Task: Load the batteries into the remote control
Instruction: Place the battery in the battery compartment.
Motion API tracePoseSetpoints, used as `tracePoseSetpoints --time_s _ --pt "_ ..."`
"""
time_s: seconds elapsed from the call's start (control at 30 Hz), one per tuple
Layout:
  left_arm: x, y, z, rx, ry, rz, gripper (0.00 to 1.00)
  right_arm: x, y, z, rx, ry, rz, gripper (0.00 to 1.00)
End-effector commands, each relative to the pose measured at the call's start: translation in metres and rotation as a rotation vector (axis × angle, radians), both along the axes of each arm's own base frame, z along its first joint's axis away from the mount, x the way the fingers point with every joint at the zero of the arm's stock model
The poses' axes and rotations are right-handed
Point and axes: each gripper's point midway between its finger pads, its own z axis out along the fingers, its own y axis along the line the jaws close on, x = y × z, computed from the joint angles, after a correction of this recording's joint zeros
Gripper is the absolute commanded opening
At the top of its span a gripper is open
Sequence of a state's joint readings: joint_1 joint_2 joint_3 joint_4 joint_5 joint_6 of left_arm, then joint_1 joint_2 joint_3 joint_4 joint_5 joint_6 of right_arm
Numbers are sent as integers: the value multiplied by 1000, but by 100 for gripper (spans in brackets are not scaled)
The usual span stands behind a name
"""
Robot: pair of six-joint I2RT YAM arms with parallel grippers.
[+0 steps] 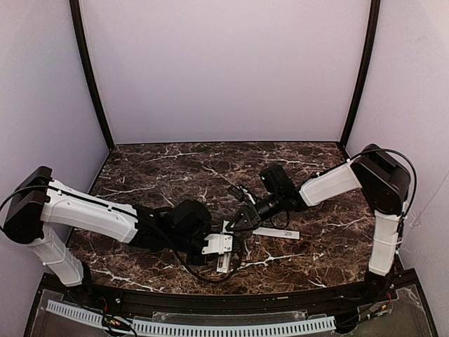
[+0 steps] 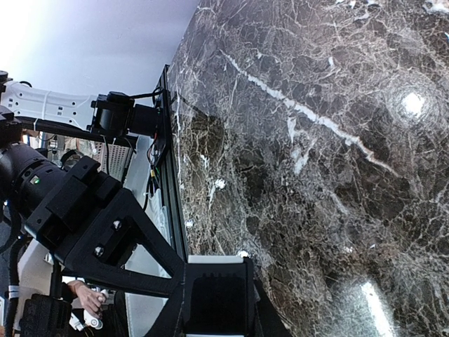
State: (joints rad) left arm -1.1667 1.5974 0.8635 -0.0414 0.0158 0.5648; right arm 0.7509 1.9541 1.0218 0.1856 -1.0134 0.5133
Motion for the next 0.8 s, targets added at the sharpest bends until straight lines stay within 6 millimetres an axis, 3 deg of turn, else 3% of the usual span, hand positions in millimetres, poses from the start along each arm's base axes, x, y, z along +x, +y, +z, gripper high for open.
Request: tracePoseSetpoints --time_s 0.0,0.77 --pt "-2 1 -4 30 26 -15 18 0 7 3 17 -25 19 0" --pt "-11 14 -39 207 84 -46 10 0 6 2 12 -28 14 0"
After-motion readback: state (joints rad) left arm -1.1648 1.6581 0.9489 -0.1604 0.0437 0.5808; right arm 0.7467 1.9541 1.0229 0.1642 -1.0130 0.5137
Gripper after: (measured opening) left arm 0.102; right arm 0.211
